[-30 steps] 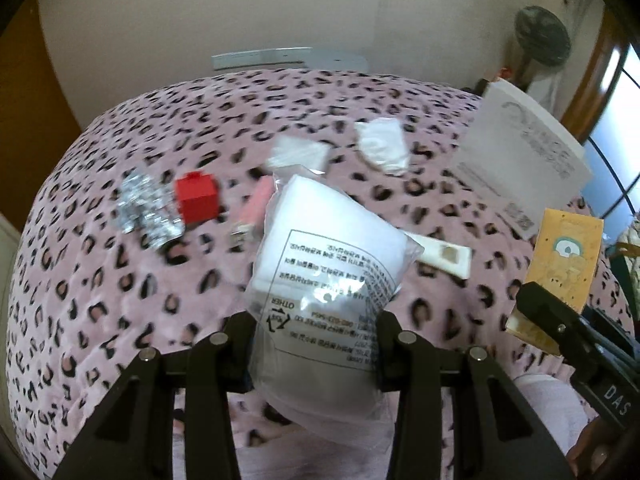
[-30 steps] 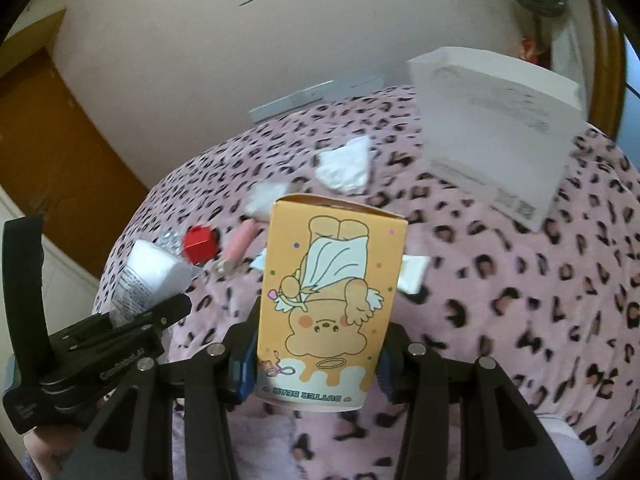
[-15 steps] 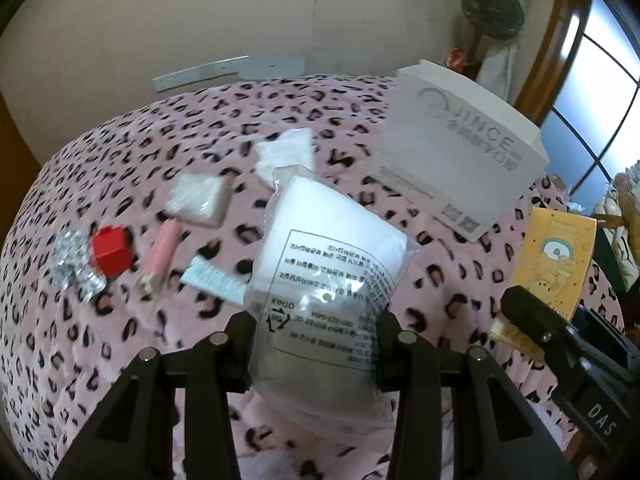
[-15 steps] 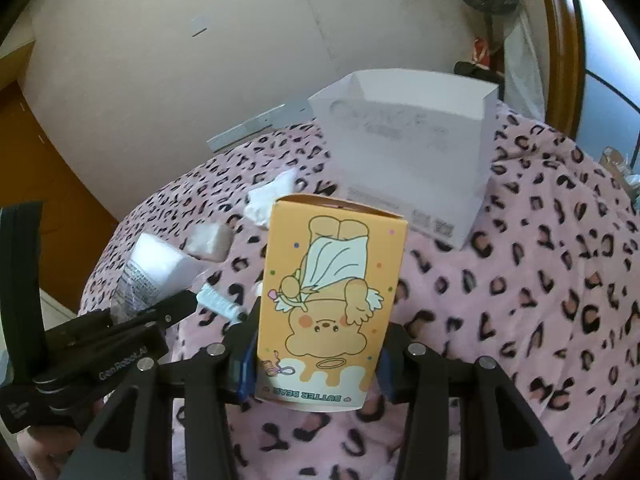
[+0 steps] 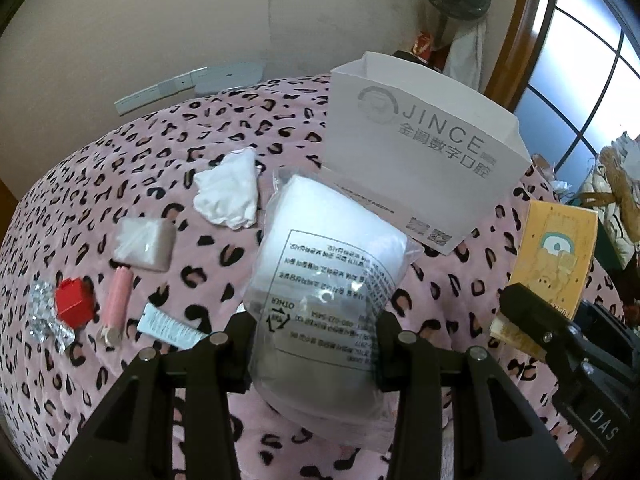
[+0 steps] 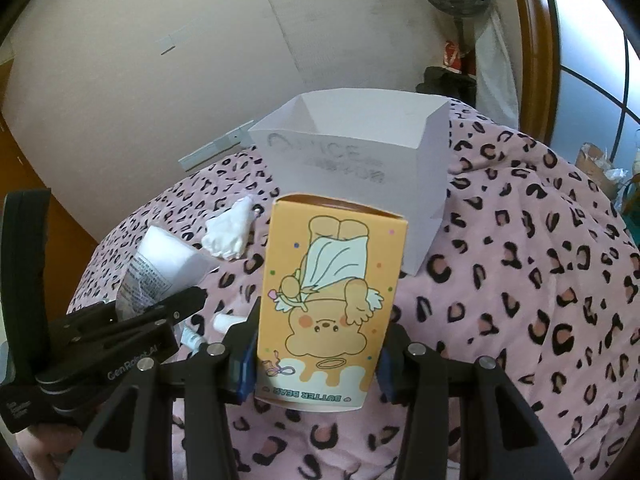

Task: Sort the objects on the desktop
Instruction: 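Lift and carry white packet and yellow box toward the white paper bag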

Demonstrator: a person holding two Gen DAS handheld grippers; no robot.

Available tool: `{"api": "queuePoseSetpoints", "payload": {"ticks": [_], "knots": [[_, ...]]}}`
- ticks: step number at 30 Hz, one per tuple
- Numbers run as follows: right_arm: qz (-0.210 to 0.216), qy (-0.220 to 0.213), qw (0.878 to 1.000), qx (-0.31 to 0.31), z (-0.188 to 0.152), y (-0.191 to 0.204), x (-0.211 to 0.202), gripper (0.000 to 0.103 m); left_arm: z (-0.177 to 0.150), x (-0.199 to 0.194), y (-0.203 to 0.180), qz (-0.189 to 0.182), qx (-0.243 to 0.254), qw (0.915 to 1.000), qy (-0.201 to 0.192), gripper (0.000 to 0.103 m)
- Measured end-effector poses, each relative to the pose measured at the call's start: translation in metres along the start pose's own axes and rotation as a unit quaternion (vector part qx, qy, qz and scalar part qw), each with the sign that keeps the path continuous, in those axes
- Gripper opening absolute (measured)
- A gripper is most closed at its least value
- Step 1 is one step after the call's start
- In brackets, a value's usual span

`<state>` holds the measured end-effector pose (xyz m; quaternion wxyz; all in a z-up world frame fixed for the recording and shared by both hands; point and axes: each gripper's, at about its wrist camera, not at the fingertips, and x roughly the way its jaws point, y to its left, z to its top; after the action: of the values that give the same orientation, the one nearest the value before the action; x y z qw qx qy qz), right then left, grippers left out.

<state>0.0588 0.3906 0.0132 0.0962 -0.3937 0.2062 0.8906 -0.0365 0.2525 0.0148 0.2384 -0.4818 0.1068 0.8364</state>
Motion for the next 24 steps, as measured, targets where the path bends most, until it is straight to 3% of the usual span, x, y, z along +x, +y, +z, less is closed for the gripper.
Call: {"api": "queuePoseSetpoints", "payload": {"ticks": [14, 24], "knots": [[-0.011, -0.003, 1.000, 0.001, 0.023, -0.014, 0.016, 0.047, 0.027, 0.025, -0.011, -0.004, 0.027, 0.9995, 0.015, 0.042], [-0.015, -0.023, 1.000, -0.010, 0.054, -0.018, 0.012, 0.047, 0.067, 0.027, -0.026, -0.027, 0.051, 0.9983, 0.007, 0.042]]}}
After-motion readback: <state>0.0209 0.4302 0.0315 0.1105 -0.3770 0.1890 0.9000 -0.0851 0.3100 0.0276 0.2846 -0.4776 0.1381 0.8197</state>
